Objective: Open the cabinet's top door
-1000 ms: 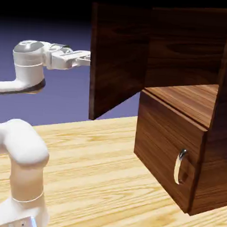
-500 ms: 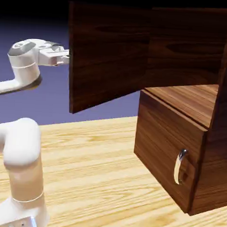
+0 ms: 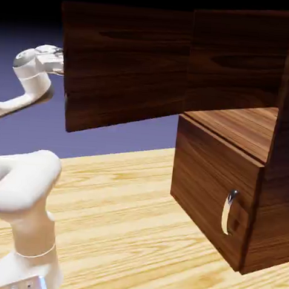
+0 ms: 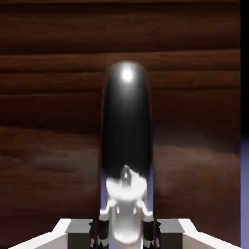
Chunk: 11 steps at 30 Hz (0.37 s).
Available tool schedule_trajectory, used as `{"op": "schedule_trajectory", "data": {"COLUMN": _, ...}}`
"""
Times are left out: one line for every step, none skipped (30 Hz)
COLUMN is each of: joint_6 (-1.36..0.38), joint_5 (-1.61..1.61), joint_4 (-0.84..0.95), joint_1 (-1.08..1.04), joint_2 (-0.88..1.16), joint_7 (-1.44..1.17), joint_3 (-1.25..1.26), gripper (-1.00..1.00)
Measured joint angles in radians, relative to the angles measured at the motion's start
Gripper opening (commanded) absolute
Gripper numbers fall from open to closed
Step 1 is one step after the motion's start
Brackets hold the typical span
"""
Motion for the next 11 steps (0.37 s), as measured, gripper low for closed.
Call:
{"op": "schedule_trajectory", "data": {"joint_6": -0.03, "joint_5": 0.003, "joint_4": 0.036, "joint_1": -0.025, "joint_2": 0.002, "joint_7": -0.005, "joint_3": 0.007, "gripper": -1.0}}
{"op": "schedule_trajectory", "data": {"joint_6": -0.059, "joint_5": 0.005, "joint_4": 0.072, "joint_1": -0.05, "joint_2": 0.004, "joint_7": -0.01, "joint_3": 0.014, "gripper": -1.0}}
{"op": "schedule_trajectory", "data": {"joint_6": -0.087, "joint_5": 0.007, "joint_4": 0.109, "joint_1": -0.075, "joint_2": 0.006, "joint_7": -0.016, "joint_3": 0.02, "gripper": -1.0}}
{"op": "schedule_trajectory", "data": {"joint_6": -0.115, "joint_5": 0.008, "joint_4": 0.145, "joint_1": -0.1, "joint_2": 0.008, "joint_7": -0.021, "joint_3": 0.026, "gripper": -1.0}}
{"op": "schedule_trajectory", "data": {"joint_6": -0.143, "joint_5": 0.009, "joint_4": 0.181, "joint_1": -0.125, "joint_2": 0.01, "joint_7": -0.027, "joint_3": 0.031, "gripper": -1.0}}
{"op": "schedule_trajectory", "data": {"joint_6": -0.17, "joint_5": 0.01, "joint_4": 0.217, "joint_1": -0.15, "joint_2": 0.013, "joint_7": -0.034, "joint_3": 0.036, "gripper": -1.0}}
{"op": "schedule_trajectory", "data": {"joint_6": -0.197, "joint_5": 0.01, "joint_4": 0.254, "joint_1": -0.175, "joint_2": 0.015, "joint_7": -0.04, "joint_3": 0.041, "gripper": -1.0}}
{"op": "schedule_trajectory", "data": {"joint_6": -0.224, "joint_5": 0.01, "joint_4": 0.29, "joint_1": -0.199, "joint_2": 0.017, "joint_7": -0.047, "joint_3": 0.045, "gripper": -1.0}}
{"op": "schedule_trajectory", "data": {"joint_6": -0.25, "joint_5": 0.009, "joint_4": 0.326, "joint_1": -0.224, "joint_2": 0.019, "joint_7": -0.054, "joint_3": 0.049, "gripper": -1.0}}
{"op": "schedule_trajectory", "data": {"joint_6": -0.276, "joint_5": 0.008, "joint_4": 0.362, "joint_1": -0.249, "joint_2": 0.021, "joint_7": -0.061, "joint_3": 0.053, "gripper": -1.0}}
{"op": "schedule_trajectory", "data": {"joint_6": -0.301, "joint_5": 0.007, "joint_4": 0.398, "joint_1": -0.274, "joint_2": 0.023, "joint_7": -0.069, "joint_3": 0.056, "gripper": -1.0}}
